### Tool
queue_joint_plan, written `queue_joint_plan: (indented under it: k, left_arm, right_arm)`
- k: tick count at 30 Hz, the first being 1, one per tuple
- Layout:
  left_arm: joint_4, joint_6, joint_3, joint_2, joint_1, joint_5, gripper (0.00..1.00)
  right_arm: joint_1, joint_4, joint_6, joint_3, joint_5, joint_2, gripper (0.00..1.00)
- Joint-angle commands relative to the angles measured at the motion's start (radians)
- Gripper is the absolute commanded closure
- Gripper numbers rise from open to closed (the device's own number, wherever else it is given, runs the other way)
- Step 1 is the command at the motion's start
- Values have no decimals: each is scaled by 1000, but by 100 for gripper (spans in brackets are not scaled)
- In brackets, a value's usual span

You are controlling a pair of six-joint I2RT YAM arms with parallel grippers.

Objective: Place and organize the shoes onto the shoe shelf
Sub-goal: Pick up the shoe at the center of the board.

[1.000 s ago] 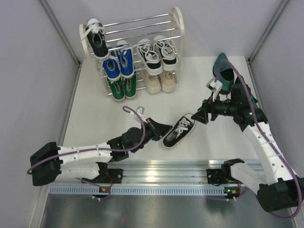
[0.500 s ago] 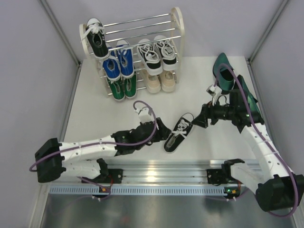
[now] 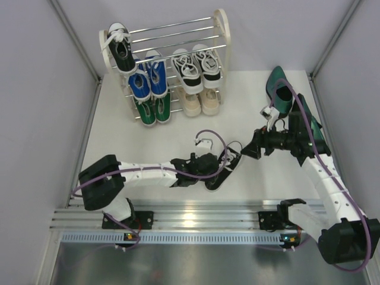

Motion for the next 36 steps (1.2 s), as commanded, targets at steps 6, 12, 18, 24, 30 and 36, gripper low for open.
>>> queue_joint_plan:
  k: [6,12,18,24,30,36]
  left_arm:
    - [3,93,107,118,2,59,41]
    - [3,96,59,-17,2,25,37]
    - [0,119,-16,-146,2,50,33]
    - [1,116,-62,-169,2,126,32]
    - [-4,160,-15,-103,-3,165,32]
    - [-46,206,70,2,-15,107,33]
  right_arm:
    - [-14,29,0,16,-1,-7,26]
    - [-16,32,0,13,-6,-5,25]
    - [-16,36,3,11,-6,-2,25]
    - [-16,36,4,13,-8,1,26]
    - [-14,35,4,14,-1,3,25]
    - [-19,33,0,11,3,-2,25]
